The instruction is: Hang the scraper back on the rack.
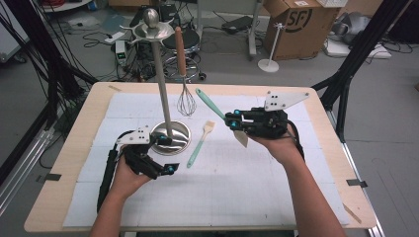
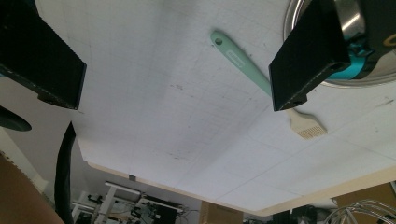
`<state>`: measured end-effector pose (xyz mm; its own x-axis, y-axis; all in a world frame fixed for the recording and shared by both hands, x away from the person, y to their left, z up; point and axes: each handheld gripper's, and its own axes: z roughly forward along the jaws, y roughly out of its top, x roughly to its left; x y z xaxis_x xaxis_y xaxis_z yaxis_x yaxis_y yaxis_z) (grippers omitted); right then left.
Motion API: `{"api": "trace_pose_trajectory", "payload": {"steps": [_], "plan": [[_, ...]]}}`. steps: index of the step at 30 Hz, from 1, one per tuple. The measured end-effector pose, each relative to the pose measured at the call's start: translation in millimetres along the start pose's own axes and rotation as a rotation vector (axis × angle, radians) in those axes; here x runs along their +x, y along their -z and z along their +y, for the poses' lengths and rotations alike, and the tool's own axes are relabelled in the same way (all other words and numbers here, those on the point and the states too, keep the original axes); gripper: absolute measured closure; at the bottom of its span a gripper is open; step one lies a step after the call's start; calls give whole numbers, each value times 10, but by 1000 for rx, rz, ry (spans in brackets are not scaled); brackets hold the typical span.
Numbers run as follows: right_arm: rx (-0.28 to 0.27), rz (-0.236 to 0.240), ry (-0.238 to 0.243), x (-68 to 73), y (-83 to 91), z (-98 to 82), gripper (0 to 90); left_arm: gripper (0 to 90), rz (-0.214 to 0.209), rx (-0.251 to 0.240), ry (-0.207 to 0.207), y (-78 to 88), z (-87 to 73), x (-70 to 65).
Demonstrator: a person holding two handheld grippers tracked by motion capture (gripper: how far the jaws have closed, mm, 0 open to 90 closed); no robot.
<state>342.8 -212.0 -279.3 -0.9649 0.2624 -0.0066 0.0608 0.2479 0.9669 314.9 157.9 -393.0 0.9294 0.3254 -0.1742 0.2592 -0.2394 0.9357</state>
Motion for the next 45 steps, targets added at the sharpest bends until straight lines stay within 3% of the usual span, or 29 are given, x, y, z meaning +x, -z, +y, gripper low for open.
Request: {"api": "trace_pose_trajectory", "payload": {"steps": [10,20,37,40,45], "plan": [[-17,1,66,-48,-173,422,813,45,-2,-1,-3,-3,0,2],[-23,-7,95,-108,-327,752,813,45,-4,-3,-5,-2,1,-3],[0,-20,124,-216,-402,974,813,45,-7,-3,-5,-6,0,-3],[6,-19,112,-212,-420,991,812,45,-6,0,-2,-10,-1,-6],[17,-24,132,-194,-466,1038,812,45,-5,-4,-3,-5,2,-7]]}}
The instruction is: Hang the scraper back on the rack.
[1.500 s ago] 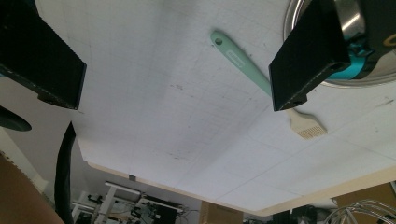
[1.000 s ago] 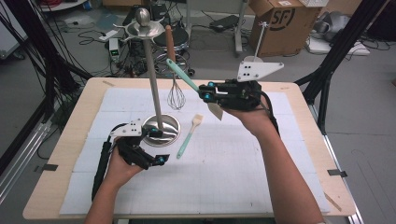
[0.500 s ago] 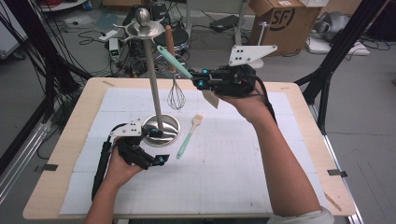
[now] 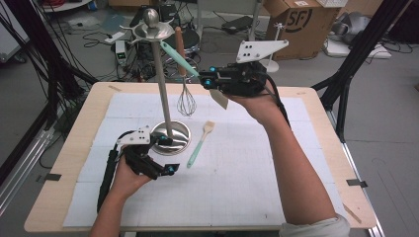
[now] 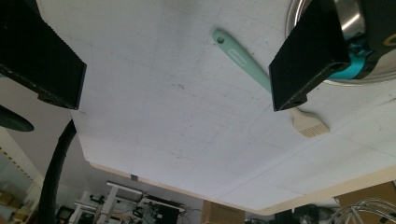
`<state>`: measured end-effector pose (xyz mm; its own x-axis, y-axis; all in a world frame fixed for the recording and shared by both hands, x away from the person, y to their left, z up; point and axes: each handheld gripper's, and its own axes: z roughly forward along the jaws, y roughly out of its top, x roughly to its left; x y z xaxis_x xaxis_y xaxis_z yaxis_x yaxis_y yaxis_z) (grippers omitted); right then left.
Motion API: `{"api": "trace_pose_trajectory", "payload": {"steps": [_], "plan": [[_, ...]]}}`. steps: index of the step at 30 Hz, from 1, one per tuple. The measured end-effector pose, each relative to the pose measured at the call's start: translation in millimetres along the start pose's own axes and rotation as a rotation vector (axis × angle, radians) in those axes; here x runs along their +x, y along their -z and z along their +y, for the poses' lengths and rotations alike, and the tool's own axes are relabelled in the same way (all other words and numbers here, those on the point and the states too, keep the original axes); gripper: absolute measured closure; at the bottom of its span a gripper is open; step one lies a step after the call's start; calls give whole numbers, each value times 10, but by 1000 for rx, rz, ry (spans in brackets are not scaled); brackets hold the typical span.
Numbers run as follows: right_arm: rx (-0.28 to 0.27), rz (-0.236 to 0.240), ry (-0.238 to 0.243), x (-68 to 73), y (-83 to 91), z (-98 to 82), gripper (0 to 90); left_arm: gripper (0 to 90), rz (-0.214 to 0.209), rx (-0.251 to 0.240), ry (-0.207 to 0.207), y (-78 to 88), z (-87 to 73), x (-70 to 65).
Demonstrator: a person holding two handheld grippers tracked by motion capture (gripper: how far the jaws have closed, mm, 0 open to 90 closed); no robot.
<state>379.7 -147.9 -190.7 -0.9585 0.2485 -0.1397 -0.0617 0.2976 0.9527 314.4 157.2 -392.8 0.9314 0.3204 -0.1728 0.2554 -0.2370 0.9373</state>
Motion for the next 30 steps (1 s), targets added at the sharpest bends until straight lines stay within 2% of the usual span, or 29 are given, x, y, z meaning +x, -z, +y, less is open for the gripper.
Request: {"api": "trace_pose_trajectory", "payload": {"steps": [9,24,28,30], "plan": [[24,-23,14,-11,-36,5,812,45,-1,0,-1,0,-1,1],[52,-18,-2,-9,-147,-32,806,45,-2,9,-2,-21,-7,1],[51,-11,6,2,-162,-31,784,45,-5,13,-5,-23,-7,6],[52,-6,4,11,-159,-26,741,45,-2,10,-6,-26,-6,5]]}}
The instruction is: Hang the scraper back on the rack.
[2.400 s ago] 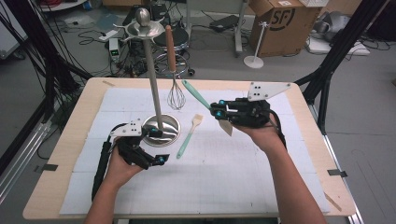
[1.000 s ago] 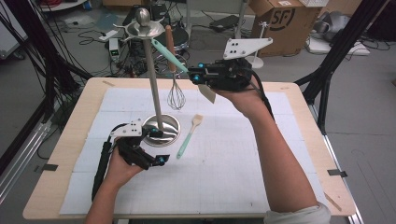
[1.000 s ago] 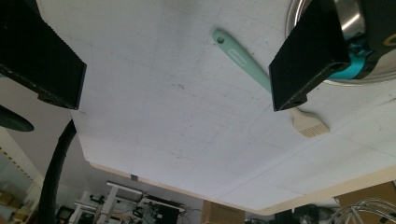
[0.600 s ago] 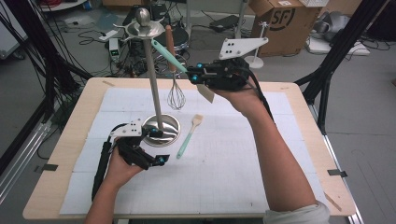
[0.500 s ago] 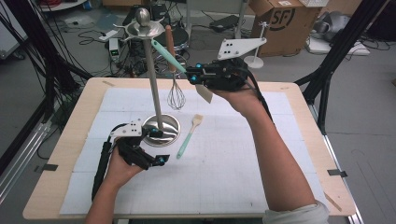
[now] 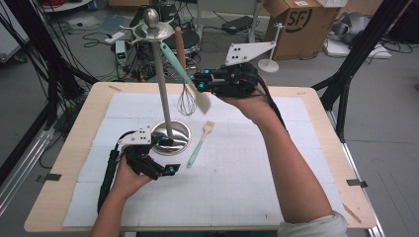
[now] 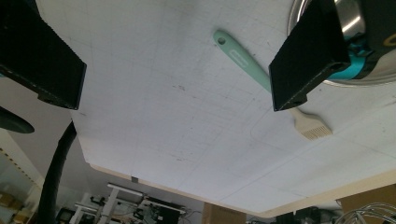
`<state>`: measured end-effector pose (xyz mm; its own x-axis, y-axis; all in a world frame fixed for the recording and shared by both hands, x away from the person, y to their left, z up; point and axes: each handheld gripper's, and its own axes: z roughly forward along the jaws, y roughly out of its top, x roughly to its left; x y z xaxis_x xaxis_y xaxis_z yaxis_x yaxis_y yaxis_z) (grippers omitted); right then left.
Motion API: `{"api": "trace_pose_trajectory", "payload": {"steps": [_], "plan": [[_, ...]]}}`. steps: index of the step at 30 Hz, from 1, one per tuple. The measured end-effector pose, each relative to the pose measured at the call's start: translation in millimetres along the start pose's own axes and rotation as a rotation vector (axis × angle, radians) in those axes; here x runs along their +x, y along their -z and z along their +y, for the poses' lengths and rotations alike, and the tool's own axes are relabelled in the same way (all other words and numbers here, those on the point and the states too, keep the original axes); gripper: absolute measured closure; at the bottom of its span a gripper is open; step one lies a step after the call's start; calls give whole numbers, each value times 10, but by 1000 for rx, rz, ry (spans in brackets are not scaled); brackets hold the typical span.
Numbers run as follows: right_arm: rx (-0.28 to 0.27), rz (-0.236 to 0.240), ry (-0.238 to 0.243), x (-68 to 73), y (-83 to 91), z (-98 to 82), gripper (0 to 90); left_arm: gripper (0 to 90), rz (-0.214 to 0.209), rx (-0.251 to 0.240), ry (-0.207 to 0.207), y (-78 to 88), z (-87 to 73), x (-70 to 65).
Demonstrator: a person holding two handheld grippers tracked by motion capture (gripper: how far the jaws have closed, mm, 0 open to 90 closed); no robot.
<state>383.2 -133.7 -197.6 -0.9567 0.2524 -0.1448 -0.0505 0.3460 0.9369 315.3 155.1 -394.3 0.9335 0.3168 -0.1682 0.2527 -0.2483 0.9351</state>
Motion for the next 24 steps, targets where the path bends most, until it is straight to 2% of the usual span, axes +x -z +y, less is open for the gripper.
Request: {"api": "trace_pose_trajectory", "payload": {"steps": [10,20,24], "plan": [[4,5,-12,35,43,-31,707,45,1,-3,1,2,2,-6],[-12,16,-66,4,183,-224,644,45,-5,8,0,-18,-6,1],[-33,39,-82,-5,248,-258,619,45,-4,8,1,-29,-8,-2]]}}
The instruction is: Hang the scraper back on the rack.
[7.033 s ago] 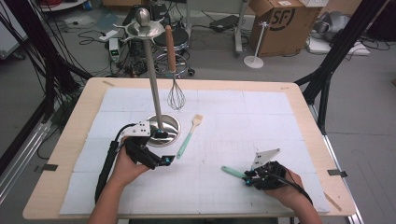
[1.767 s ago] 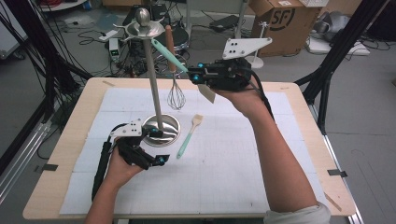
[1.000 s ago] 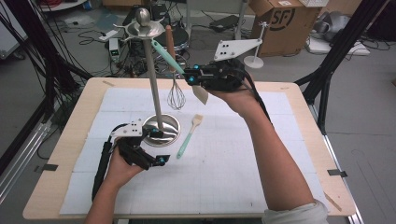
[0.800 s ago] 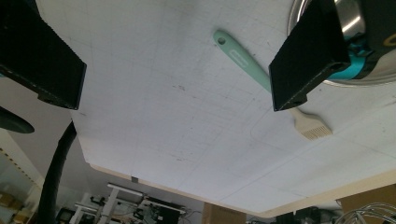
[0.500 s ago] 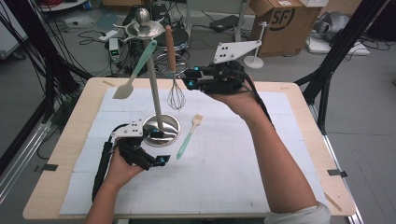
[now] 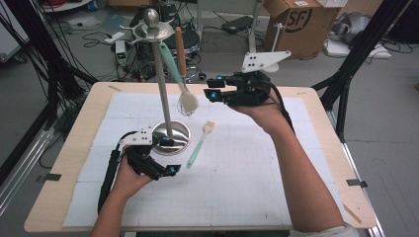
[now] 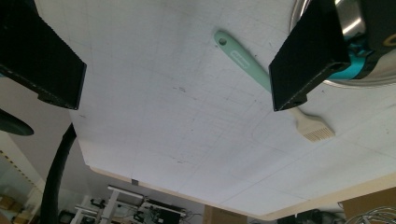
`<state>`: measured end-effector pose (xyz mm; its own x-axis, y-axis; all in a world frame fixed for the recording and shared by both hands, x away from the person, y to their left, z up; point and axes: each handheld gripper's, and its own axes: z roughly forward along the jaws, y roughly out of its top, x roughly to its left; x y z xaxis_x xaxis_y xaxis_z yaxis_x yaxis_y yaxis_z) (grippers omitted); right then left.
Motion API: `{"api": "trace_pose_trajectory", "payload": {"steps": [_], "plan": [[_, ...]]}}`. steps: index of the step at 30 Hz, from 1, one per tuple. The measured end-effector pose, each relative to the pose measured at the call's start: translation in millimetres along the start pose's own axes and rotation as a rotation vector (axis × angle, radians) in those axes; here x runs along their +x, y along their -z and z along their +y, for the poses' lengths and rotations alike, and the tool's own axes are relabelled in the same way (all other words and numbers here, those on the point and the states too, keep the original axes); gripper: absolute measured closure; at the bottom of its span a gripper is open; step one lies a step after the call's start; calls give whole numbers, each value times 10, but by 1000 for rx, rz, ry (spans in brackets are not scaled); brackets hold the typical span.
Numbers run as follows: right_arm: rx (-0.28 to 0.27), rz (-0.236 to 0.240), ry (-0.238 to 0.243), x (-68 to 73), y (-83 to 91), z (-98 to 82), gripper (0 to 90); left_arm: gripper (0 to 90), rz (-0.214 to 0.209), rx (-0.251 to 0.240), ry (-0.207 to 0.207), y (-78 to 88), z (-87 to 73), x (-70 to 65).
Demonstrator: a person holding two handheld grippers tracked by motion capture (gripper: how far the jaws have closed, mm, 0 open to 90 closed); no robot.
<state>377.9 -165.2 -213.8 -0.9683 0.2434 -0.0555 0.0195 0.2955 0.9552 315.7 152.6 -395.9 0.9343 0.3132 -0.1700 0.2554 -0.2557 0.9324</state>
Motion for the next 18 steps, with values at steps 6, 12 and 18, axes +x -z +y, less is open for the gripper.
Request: {"api": "trace_pose_trajectory", "payload": {"steps": [6,12,18], "plan": [[-3,18,-20,-2,103,-90,600,45,1,15,2,-15,-10,7],[-4,-16,-41,8,244,-229,527,45,3,17,2,-14,-11,7],[7,-76,-49,61,373,-437,474,45,1,19,3,-25,-16,8]]}}
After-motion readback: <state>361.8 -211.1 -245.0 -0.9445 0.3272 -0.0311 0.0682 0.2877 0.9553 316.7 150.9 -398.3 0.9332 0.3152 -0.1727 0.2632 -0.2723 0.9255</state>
